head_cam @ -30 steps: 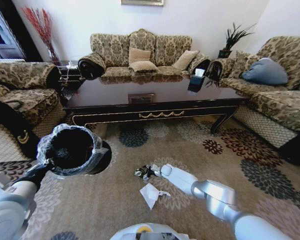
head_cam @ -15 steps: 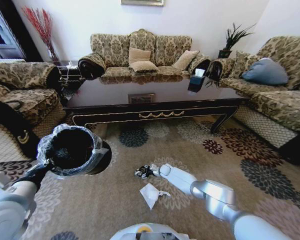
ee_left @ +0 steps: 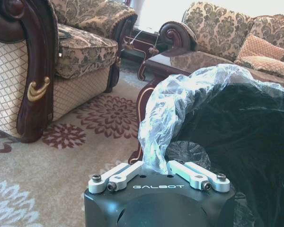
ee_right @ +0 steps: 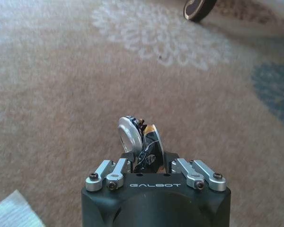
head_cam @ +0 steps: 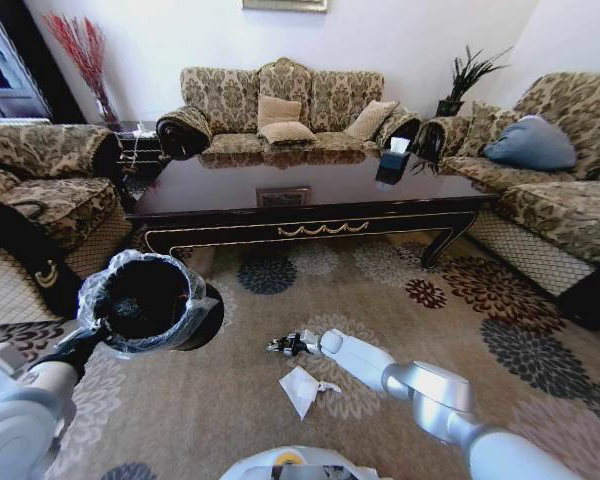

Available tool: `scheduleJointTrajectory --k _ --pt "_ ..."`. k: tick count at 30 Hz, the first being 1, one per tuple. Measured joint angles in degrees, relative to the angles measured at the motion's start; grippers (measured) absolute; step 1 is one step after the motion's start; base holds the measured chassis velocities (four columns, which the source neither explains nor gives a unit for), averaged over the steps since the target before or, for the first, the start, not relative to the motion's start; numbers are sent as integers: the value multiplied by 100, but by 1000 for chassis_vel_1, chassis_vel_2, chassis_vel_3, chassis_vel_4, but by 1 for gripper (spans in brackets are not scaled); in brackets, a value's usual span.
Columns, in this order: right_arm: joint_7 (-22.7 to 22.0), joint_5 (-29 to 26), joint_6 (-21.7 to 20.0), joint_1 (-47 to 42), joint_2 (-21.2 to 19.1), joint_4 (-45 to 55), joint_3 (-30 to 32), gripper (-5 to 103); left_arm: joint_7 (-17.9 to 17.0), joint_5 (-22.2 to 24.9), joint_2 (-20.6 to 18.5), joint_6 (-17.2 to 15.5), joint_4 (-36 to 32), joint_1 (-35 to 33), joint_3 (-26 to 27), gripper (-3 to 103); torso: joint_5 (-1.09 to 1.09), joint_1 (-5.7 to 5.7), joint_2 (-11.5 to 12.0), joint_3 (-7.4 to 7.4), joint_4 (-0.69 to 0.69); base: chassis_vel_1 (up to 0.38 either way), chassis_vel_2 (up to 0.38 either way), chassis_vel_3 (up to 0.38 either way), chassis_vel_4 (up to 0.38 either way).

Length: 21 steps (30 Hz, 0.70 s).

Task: Move to the front of the table and pick up the trash from the floor, then place it into the trash bin.

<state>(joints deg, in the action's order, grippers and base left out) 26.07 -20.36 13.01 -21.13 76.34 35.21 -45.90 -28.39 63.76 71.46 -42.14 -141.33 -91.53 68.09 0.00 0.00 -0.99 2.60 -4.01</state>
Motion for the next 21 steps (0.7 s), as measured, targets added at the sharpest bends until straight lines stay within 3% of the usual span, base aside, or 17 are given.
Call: scheduleJointTrajectory --k 6,10,11,15,21 --pt "42 -108 451 324 -480 951 393 32 10 -236 -18 0 300 35 -376 2 0 0 0 0 1 0 0 0 0" --pt "-110 -431 474 687 -1202 1916 625 32 9 -356 -2 0 554 89 -787 2 -1 0 0 0 0 0 0 0 0" --pt "-110 -431 474 687 -1202 1916 625 32 9 -356 -2 0 554 89 -787 2 -1 0 0 0 0 0 0 0 0" --pt "-515 -1021 352 1158 -2057 3415 816 32 -2 -231 -58 0 800 285 -1194 2 -1 0 0 -1 -5 0 0 0 0" --pt "-914 -1500 175 1512 -2248 4447 753 32 -30 -236 -205 0 1027 516 -1461 2 -2 0 1 0 2 0 0 0 0"
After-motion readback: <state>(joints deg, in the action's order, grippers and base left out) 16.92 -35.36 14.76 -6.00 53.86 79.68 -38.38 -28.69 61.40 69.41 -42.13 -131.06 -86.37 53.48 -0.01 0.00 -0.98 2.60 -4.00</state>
